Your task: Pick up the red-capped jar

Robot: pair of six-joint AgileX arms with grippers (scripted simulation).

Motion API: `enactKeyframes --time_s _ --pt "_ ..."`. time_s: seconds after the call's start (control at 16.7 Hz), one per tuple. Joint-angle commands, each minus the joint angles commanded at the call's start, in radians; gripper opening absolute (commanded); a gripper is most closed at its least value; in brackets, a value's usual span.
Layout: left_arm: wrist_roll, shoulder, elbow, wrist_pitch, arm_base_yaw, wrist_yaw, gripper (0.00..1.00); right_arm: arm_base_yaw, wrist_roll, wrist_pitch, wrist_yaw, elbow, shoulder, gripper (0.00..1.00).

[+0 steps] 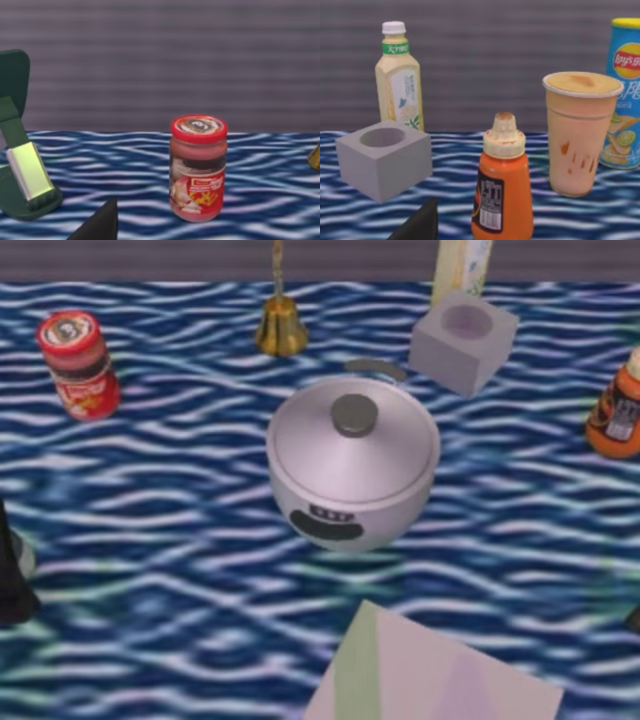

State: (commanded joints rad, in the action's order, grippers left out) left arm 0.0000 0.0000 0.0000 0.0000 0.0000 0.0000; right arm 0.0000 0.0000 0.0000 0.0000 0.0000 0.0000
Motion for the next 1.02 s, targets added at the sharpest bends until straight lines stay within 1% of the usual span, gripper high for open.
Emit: enactKeyframes --time_s 0.24,0.48,0.72,1.02 --pt "0.002 0.021 0.022 -0.012 -0.002 0.003 1.0 0.0 0.0 0.0 0.0 0.0 0.0 1.0" --pt "0.013 0.167 0.168 -0.093 -0.01 0.014 1.0 0.0 0.0 0.0 0.0 0.0 0.0 1.0" --pt "0.034 0.431 0.419 -0.241 -0.014 0.023 1.0 0.0 0.0 0.0 0.0 0.0 0.0 1.0" --pt "0.072 0.879 0.833 -0.492 -0.014 0.031 1.0 0.0 0.0 0.0 0.0 0.0 0.0 1.0"
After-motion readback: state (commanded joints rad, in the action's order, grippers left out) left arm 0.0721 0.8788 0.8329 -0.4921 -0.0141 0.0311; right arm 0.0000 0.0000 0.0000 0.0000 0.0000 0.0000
